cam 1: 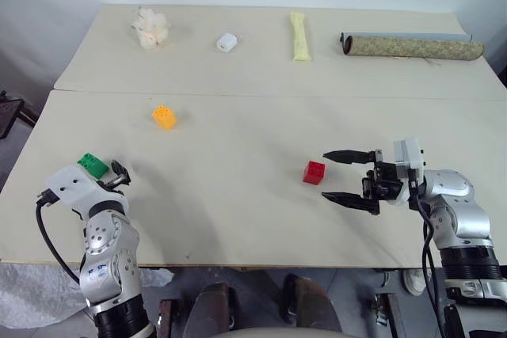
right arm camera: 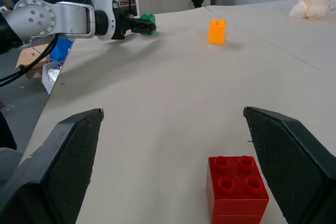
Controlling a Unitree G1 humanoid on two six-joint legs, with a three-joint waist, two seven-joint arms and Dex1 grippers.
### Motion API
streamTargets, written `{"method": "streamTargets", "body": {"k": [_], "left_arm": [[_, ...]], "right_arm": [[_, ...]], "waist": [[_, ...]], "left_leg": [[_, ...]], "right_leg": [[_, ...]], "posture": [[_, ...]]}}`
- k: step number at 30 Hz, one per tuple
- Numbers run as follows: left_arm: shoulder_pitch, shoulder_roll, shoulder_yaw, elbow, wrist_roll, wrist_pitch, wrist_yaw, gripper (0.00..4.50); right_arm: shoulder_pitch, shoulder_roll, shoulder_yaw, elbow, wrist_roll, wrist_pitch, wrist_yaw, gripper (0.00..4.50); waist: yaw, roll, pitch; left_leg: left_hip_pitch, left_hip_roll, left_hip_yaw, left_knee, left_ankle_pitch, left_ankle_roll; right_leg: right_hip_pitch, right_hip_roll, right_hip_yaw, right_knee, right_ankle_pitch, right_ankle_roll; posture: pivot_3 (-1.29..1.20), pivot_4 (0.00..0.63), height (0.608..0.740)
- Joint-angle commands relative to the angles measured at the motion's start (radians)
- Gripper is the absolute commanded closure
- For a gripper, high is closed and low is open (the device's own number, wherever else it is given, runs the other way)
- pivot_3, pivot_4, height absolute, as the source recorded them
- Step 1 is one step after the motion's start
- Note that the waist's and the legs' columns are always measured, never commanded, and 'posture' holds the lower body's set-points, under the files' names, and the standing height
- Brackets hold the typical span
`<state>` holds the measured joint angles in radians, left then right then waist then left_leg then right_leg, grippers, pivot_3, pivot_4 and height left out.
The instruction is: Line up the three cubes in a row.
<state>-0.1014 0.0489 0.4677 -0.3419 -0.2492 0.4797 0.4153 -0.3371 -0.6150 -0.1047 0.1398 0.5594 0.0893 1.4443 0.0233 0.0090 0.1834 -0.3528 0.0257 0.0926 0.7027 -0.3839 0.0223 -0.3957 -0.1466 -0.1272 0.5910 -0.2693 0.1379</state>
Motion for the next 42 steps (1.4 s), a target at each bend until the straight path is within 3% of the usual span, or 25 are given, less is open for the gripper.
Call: {"method": "streamTargets", "body": {"k": [1,9,12,15,18,20,23,27,32,37,42], "left_arm": [[-0.018,0.019,0.008,0.005,0.027,-0.069,-0.015,0.58],[-0.018,0.055,-0.005,0.052,0.029,-0.139,-0.100,3.04],[0.024,0.158,-0.007,0.094,-0.018,-0.194,-0.303,3.06],[0.062,0.316,0.080,0.137,-0.209,-0.260,-0.653,3.06],[0.008,0.490,0.072,0.130,-0.369,-0.235,-0.968,3.06],[-0.060,0.576,0.010,0.143,-0.426,-0.186,-1.114,3.06],[-0.216,0.642,-0.200,0.213,-0.395,-0.166,-1.353,3.06],[-0.373,0.607,-0.419,0.366,-0.296,-0.217,-1.547,3.06],[-0.605,0.454,-0.628,0.825,-0.065,-0.504,-1.707,3.06],[-0.773,0.361,-0.650,1.170,0.032,-0.700,-1.750,3.06],[-0.843,0.327,-0.636,1.333,0.076,-0.809,-1.776,3.06]], "right_arm": [[0.002,0.004,-0.006,-0.034,0.015,0.000,-0.004,0.00],[0.028,0.006,-0.005,-0.036,0.009,-0.004,-0.008,0.00],[0.042,0.000,-0.014,-0.044,0.010,-0.004,-0.015,0.00],[0.063,-0.019,-0.041,-0.054,0.014,-0.005,-0.029,0.00],[0.088,-0.045,-0.085,-0.054,0.018,-0.008,-0.047,0.00],[0.106,-0.060,-0.115,-0.052,0.022,-0.011,-0.064,0.00],[0.146,-0.076,-0.177,-0.053,0.025,-0.026,-0.095,0.00],[0.199,-0.083,-0.228,-0.077,0.030,-0.035,-0.124,0.00],[0.292,-0.079,-0.277,-0.171,0.050,-0.025,-0.173,0.00],[0.374,-0.078,-0.307,-0.251,0.070,-0.014,-0.206,0.00],[0.430,-0.071,-0.316,-0.299,0.080,-0.015,-0.235,0.00]], "waist": [[0.000,0.000,0.000],[0.001,0.000,0.000],[-0.001,0.000,0.000],[-0.005,0.000,0.000],[0.000,-0.001,0.001],[0.008,-0.001,0.001],[0.013,0.001,0.000],[-0.005,0.001,0.000],[-0.003,0.001,0.000],[-0.011,-0.001,0.001],[-0.003,-0.001,0.001]], "left_leg": [[0.000,0.000,0.000,0.000,0.000,0.000],[0.000,0.000,0.001,0.000,0.000,0.000],[0.000,0.000,0.002,0.000,0.000,0.000],[0.000,0.001,0.004,0.000,0.000,-0.002],[-0.002,0.003,0.005,0.000,-0.001,-0.003],[-0.002,0.003,0.003,0.002,0.000,-0.004],[-0.002,0.001,0.001,0.003,0.000,-0.004],[-0.001,0.000,0.003,0.000,0.000,-0.004],[-0.001,0.004,0.006,-0.002,0.001,-0.007],[-0.001,0.005,0.007,-0.003,0.002,-0.007],[-0.002,0.005,0.007,-0.003,0.002,-0.007]], "right_leg": [[0.000,0.000,0.000,0.000,0.000,0.000],[0.000,0.000,0.000,0.000,0.000,0.000],[0.000,0.000,-0.001,0.000,0.000,0.000],[-0.001,0.001,-0.001,0.000,0.000,-0.001],[-0.002,0.003,-0.001,0.000,-0.001,-0.002],[-0.002,0.003,-0.002,0.001,-0.001,-0.002],[0.001,0.003,-0.002,0.001,-0.001,-0.002],[0.000,0.004,-0.002,0.000,-0.001,-0.002],[-0.001,0.009,-0.001,-0.001,-0.001,-0.002],[-0.002,0.011,0.000,-0.002,-0.001,-0.002],[-0.002,0.010,0.000,-0.002,-0.001,-0.002]], "posture": [[0.00,0.150,0.740],[0.00,0.150,0.740],[0.00,0.150,0.740],[0.00,0.150,0.740],[0.00,0.150,0.740],[0.00,0.150,0.740],[0.00,0.150,0.740],[0.00,0.150,0.740],[0.00,0.150,0.740],[0.00,0.150,0.740],[0.00,0.150,0.740]]}}
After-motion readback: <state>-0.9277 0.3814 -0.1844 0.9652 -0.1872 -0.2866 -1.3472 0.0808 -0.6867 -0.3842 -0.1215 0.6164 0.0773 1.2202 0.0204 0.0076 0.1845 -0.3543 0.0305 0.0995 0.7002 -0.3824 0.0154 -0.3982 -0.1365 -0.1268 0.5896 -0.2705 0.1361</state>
